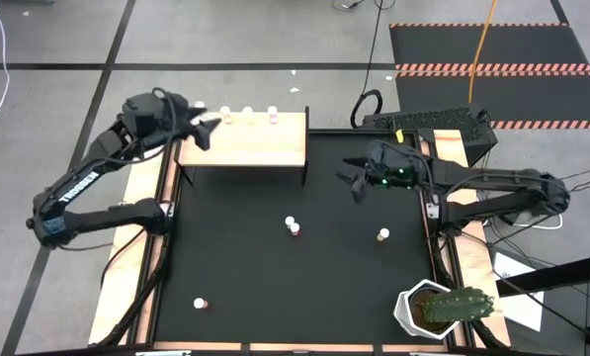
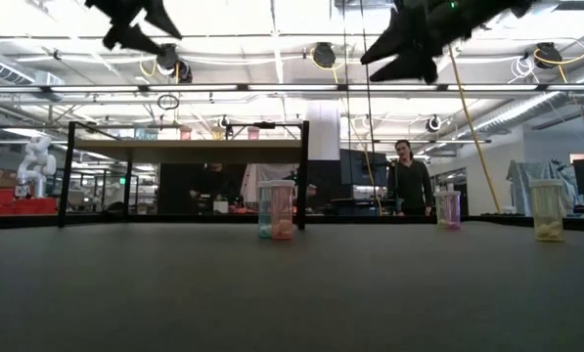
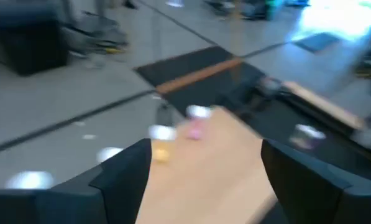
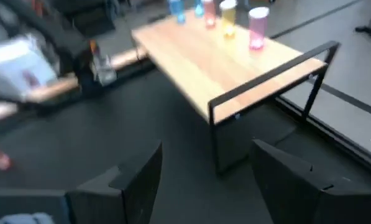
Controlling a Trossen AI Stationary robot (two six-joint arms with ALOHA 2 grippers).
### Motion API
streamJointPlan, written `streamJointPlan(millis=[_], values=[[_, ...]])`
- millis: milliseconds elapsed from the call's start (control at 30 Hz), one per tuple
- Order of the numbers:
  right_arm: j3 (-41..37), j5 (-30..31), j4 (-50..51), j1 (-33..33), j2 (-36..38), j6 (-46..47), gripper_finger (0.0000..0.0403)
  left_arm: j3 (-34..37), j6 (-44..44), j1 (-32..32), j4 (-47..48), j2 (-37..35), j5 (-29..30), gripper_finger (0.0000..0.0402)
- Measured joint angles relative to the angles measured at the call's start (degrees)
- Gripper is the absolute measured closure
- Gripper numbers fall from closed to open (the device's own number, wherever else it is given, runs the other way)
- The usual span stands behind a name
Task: Pick and place medicine bottles onto shelf by color
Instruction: Put the top red pill bottle on the shelf aligned with the red pill bottle
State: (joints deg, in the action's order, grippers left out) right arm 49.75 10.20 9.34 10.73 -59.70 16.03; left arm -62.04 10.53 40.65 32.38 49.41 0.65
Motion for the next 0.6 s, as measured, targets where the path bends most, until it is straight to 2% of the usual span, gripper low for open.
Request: streamJointPlan(millis=[167,267,400,467,600], values=[[10.1,-2.4,14.5,-2.5,-3.4,-4.8,0.0174,0.0,4.5,-14.6,-0.1,1.7,0.9,0.0135],[13.5,-2.9,24.6,-3.7,-4.1,-3.2,0.0183,0.0,3.1,-24.5,0.0,4.8,1.8,0.0153],[13.3,-3.0,26.3,-5.5,-3.1,-1.7,0.0195,0.0,0.4,-36.3,-3.0,11.6,3.3,0.0168],[13.3,-5.1,26.8,-6.8,-2.8,-2.6,0.02,0.0,0.2,-40.9,-6.5,15.8,3.8,0.0169],[13.3,-7.2,27.7,-9.1,-2.8,-0.2,0.0211,0.0,-2.4,-46.1,-13.4,24.0,3.7,0.0169]])
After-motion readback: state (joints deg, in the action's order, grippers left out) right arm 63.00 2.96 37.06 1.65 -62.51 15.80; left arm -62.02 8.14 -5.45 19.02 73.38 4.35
